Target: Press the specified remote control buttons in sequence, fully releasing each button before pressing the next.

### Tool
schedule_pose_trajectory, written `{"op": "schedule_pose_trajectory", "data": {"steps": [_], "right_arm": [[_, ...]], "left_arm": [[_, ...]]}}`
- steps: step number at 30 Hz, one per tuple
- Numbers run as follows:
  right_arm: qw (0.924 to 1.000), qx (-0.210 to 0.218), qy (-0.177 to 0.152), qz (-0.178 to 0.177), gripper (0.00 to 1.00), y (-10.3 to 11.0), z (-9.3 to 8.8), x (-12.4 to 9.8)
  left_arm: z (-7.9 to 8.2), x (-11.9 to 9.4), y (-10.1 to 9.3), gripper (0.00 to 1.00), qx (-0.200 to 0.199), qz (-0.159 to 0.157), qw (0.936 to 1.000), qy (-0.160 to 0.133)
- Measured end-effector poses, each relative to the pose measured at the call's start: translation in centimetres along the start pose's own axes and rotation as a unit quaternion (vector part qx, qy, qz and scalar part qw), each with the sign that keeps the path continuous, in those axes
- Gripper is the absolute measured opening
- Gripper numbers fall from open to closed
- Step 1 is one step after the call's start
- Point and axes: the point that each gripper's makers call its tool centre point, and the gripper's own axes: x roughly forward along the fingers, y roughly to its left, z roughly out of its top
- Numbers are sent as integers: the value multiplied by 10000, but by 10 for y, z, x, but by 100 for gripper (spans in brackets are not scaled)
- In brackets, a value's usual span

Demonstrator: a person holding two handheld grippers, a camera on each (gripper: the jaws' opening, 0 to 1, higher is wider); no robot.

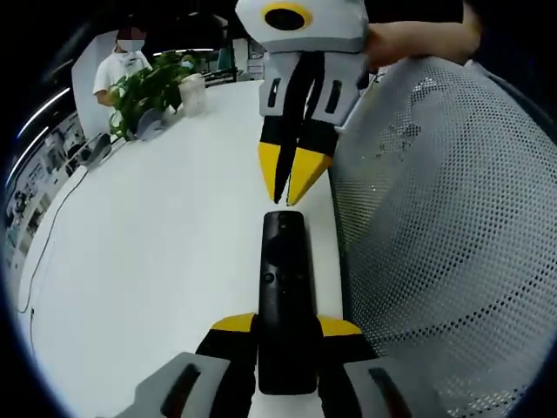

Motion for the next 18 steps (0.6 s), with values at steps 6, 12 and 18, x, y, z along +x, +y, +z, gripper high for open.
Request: {"op": "schedule_pose_trajectory", "data": {"steps": [6, 12, 18], "right_arm": [[9997, -190, 137, 27, 0, -1, -3, 5], [9989, -379, 287, 50, 0, -2, -4, 10], [9972, -628, 414, 29, 0, 0, -6, 12]], "left_arm": [[0, 0, 0, 25, -5, -7, 10000, -1], [0, 0, 0, 25, -7, -9, 10000, -5], [0, 0, 0, 25, -19, -18, 10000, -19]]}}
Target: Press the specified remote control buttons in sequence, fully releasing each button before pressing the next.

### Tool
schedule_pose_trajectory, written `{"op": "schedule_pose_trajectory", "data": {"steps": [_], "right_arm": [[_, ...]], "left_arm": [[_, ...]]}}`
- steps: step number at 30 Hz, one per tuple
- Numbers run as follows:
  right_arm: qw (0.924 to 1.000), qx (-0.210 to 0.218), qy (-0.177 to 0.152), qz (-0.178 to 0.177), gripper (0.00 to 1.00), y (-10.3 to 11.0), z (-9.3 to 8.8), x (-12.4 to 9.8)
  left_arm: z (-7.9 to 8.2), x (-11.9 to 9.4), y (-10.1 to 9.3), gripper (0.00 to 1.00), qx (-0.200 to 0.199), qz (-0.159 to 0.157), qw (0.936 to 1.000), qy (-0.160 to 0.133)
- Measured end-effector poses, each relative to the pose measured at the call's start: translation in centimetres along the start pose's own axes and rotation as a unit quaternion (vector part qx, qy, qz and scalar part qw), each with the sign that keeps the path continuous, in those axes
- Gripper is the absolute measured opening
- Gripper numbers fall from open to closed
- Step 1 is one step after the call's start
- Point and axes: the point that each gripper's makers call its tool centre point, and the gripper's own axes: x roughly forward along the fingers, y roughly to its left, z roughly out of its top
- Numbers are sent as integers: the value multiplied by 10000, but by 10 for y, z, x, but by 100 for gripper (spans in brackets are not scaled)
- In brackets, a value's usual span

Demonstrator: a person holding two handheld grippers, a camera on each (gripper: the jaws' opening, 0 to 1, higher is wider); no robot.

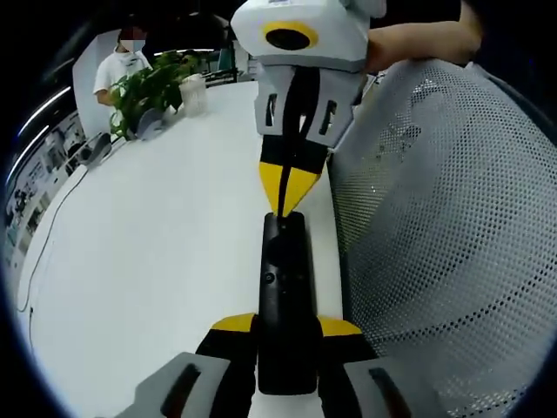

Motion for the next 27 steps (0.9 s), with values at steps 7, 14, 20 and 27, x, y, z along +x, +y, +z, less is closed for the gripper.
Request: {"op": "schedule_pose_trajectory", "data": {"steps": [7, 14, 20, 27], "right_arm": [[9999, -123, 74, -30, 0, 1, -2, -1], [9999, -131, 16, -11, 0, 0, -2, 0], [9999, 51, -61, -97, 0, -1, -1, 0], [9986, -399, 161, -302, 0, 0, 0, 2]], "left_arm": [[0, 0, 0, 25, -27, -10, 10000, -9], [0, 0, 0, 25, -73, -28, 10000, -29], [0, 0, 1, 25, -94, -37, 9999, -31], [0, 0, 0, 25, -70, -28, 10000, 5]]}}
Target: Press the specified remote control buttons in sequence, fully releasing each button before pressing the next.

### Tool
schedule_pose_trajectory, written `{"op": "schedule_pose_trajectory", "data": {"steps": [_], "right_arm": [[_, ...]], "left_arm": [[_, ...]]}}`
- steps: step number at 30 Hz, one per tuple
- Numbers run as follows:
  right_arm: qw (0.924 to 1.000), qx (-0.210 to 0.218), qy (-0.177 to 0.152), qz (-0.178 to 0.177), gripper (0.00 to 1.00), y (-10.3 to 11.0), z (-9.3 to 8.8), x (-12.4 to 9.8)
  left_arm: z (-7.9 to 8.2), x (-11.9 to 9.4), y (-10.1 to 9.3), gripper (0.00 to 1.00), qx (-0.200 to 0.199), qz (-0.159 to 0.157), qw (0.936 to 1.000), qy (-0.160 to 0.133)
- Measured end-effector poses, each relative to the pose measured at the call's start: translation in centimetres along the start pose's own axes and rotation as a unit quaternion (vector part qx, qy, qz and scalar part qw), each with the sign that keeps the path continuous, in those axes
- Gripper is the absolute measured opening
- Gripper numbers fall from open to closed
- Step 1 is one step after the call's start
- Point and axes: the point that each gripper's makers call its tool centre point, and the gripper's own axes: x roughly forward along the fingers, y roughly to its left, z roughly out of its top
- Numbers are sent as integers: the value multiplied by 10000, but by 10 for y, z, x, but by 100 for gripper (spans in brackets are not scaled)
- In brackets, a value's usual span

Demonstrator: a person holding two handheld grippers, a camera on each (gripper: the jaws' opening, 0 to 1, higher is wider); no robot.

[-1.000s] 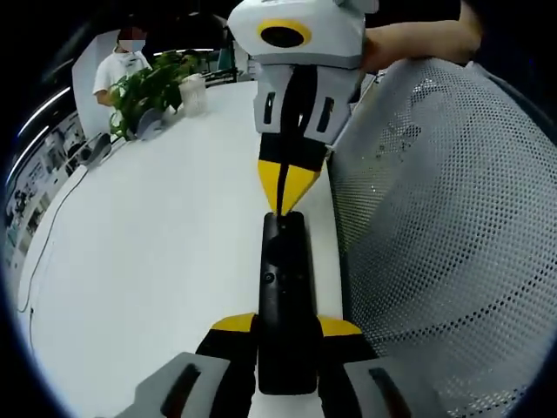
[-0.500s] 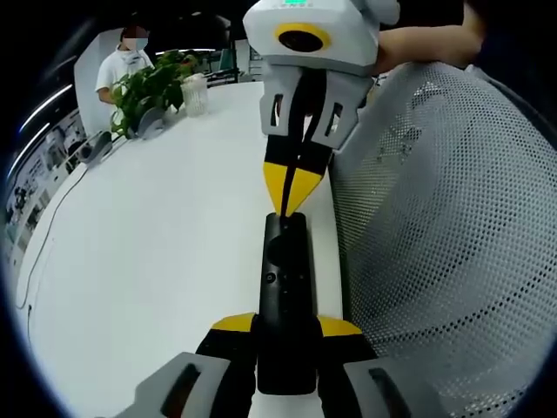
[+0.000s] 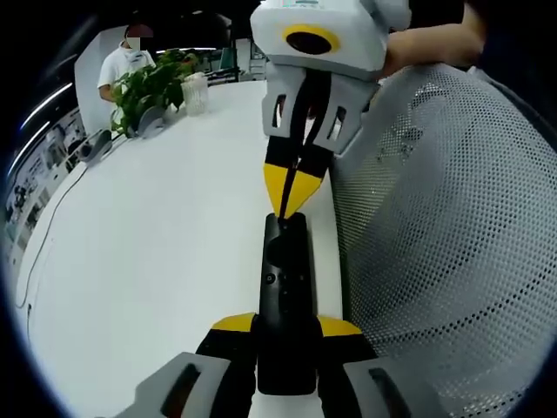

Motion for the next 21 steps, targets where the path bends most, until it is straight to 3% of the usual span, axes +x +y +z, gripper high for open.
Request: {"op": "schedule_pose_trajectory", "data": {"steps": [2, 5, 18, 21], "right_arm": [[9996, -258, 95, -50, 0, 0, 0, 1], [9997, -218, 75, -54, 0, -1, 0, 1], [9971, 624, -347, 267, 0, -3, 0, -1], [9973, 579, -351, 291, 0, -2, 0, -2]], "left_arm": [[0, 0, 0, 25, 2, -2, 10000, 6], [0, 0, 0, 25, 13, 0, 10000, 21], [0, 0, 0, 25, 7, 12, 10000, 10], [0, 0, 0, 25, 5, 15, 10000, 5]]}}
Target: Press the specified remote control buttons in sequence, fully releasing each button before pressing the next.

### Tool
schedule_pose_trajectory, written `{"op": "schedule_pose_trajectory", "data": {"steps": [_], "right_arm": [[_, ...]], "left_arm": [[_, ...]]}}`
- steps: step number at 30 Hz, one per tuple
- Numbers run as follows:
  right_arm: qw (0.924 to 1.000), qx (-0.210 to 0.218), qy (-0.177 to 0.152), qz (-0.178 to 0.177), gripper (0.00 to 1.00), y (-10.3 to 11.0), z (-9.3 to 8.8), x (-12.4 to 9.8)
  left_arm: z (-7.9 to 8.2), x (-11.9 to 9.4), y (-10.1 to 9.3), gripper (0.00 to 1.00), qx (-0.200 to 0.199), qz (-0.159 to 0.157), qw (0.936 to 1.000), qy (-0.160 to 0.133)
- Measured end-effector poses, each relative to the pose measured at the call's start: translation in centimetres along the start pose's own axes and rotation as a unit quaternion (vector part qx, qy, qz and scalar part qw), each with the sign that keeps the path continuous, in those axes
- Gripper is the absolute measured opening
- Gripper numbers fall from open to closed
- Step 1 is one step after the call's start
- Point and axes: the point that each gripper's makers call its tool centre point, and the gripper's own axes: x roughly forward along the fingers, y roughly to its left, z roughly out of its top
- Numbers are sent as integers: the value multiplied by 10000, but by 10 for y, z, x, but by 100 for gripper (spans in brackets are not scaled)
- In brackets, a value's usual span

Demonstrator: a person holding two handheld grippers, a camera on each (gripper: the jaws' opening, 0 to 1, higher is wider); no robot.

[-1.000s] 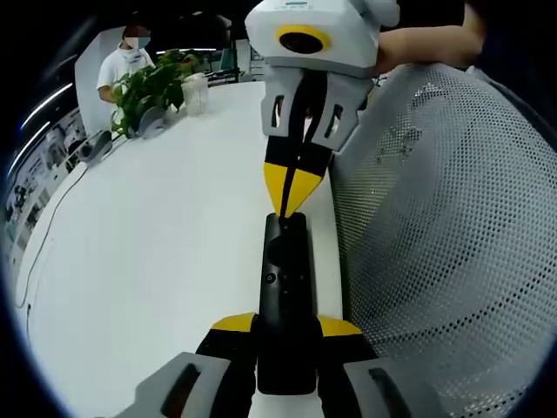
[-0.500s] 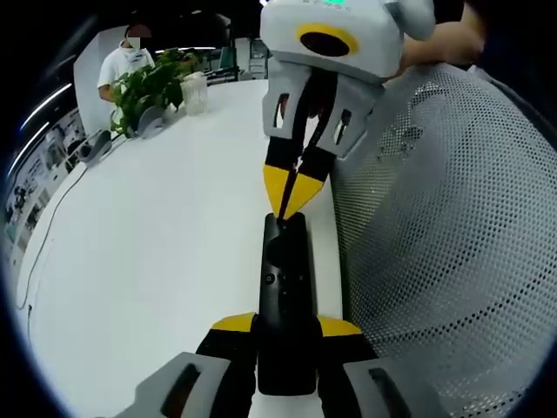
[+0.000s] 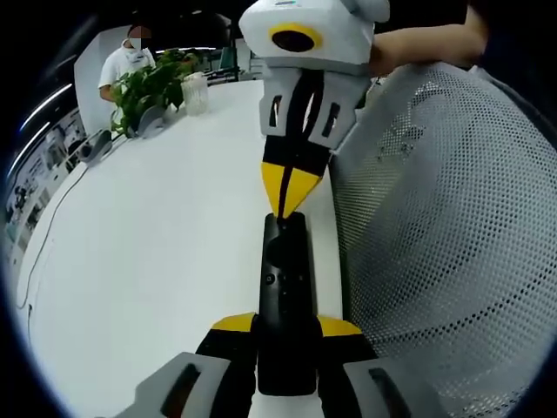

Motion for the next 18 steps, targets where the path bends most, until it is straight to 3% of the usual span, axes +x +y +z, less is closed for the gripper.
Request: {"op": "schedule_pose_trajectory", "data": {"steps": [8, 18], "right_arm": [[9997, -241, 93, -12, 0, 2, 0, -1], [9996, -267, -36, 52, 0, 6, 8, 3]], "left_arm": [[0, 0, 0, 25, -19, -7, 10000, -23], [0, 0, 0, 25, -35, -17, 10000, -36]]}}
